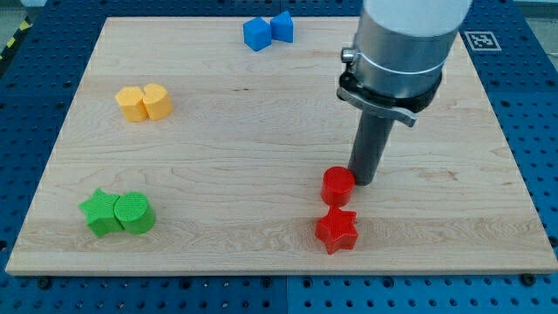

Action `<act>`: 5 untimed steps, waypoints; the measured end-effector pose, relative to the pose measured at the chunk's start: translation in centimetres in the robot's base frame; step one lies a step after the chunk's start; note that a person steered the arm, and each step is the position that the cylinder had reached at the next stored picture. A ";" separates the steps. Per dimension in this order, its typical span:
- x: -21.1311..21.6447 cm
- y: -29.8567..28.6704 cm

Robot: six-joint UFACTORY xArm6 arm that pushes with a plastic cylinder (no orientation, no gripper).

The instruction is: Slide the blue triangle a bit down

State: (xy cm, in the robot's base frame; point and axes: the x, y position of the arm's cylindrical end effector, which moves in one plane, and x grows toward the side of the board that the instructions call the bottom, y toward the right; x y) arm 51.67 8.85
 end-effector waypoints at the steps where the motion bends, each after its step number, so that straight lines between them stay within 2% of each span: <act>1: 0.7 -1.6; 2: 0.8 -1.9; 3: -3.9 -1.9; 5: -20.1 -2.4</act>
State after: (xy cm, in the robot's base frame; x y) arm 31.57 6.45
